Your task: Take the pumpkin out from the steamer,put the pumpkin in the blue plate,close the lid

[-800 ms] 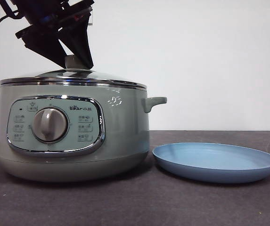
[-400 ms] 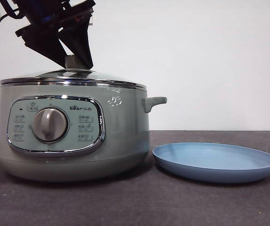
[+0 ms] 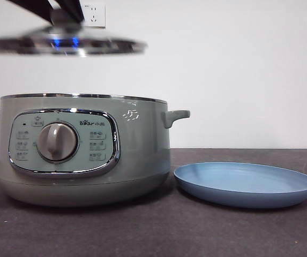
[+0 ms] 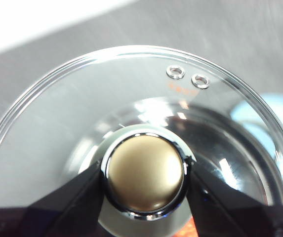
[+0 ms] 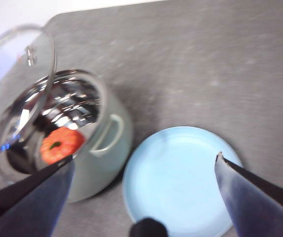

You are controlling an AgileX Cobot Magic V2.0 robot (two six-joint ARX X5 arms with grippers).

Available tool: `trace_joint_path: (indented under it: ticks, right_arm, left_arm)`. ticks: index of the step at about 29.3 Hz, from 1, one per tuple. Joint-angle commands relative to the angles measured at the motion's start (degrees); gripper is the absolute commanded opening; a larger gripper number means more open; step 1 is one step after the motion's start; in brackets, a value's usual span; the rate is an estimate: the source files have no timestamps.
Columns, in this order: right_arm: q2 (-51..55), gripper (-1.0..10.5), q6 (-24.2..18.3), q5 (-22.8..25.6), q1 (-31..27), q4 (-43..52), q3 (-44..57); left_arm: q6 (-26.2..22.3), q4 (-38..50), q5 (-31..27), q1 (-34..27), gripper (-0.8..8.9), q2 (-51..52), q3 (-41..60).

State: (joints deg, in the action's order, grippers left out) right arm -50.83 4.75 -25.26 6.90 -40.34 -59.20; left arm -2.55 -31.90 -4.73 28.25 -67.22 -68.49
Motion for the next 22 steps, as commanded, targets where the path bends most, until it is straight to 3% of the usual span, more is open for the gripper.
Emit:
trace_joint_path:
  ticks: [1, 10, 18, 22]
  right_arm:
    - [-2.6, 4.7, 0.6, -0.5, 2.4, 1.5, -0.2]
    - [-15.7, 4.8, 0.2, -0.3, 15.0, 3.8, -5.8]
    - [-33.0, 5.5, -3.0, 0.6, 25.2, -4.2, -23.9]
    - [-42.1, 6.1, -4.9, 6.7, 29.8, -12.1, -35.9]
  left_arm:
    - [-0.7, 0.9, -3.0, -0.2, -0.09, 4.3, -0.3]
    - [-0.7, -5.1, -17.5, -0.2, -0.09, 15.9, -0.3]
    - [-0.8, -9.8, -27.1, -0.2, -0.09, 22.4, -0.3]
    - [-0.8, -11.8, -29.3, -0.2, -0.09, 23.9, -0.3]
